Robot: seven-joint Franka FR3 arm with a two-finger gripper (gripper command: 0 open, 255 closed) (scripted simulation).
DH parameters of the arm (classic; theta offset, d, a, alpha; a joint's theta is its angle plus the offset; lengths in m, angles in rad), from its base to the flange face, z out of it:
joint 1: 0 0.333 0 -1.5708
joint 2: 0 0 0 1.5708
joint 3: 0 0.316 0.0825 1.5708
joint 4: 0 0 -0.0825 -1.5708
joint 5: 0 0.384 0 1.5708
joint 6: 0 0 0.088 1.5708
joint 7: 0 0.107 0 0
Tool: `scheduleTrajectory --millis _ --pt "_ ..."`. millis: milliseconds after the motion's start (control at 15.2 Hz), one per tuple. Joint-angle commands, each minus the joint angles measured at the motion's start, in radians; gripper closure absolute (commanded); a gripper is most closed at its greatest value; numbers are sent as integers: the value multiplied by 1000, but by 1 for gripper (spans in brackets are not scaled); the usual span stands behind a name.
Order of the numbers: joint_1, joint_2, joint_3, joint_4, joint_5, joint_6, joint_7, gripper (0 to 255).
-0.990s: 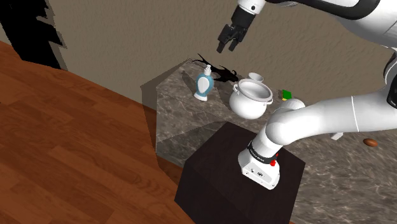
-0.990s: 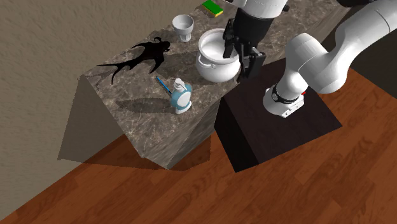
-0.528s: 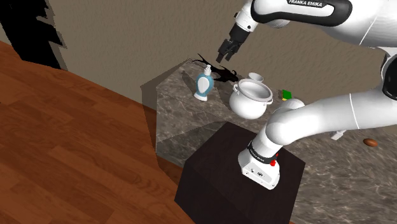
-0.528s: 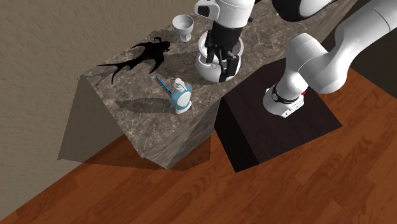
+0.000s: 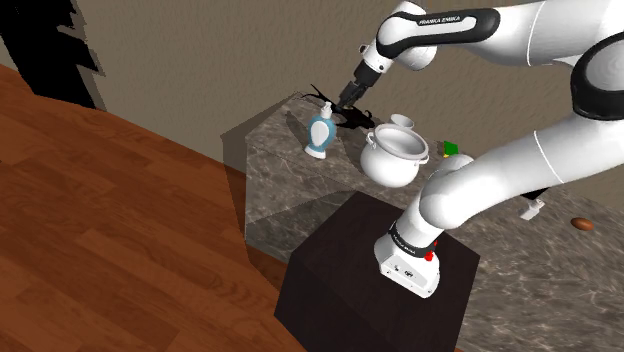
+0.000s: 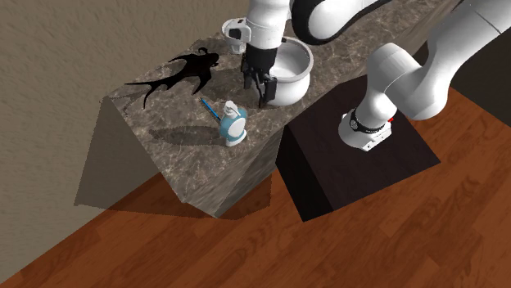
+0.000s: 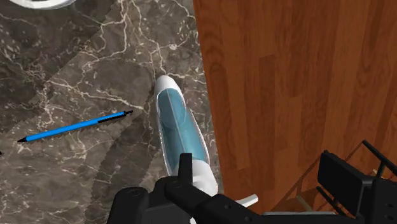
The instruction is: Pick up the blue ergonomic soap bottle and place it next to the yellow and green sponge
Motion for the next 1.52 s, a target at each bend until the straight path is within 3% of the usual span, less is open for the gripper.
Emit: scheduleTrajectory --millis 0,330,792,1320,1386,1452 --pt "26 63 -61 6 36 51 -90 0" --pt "112 239 -204 55 183 131 -317 0" --pt "161 324 -221 25 278 225 -382 0" --pt "160 324 -221 25 278 225 -382 0" --pt "160 324 -221 25 278 225 -382 255" --pt "160 324 -221 25 278 225 -382 255"
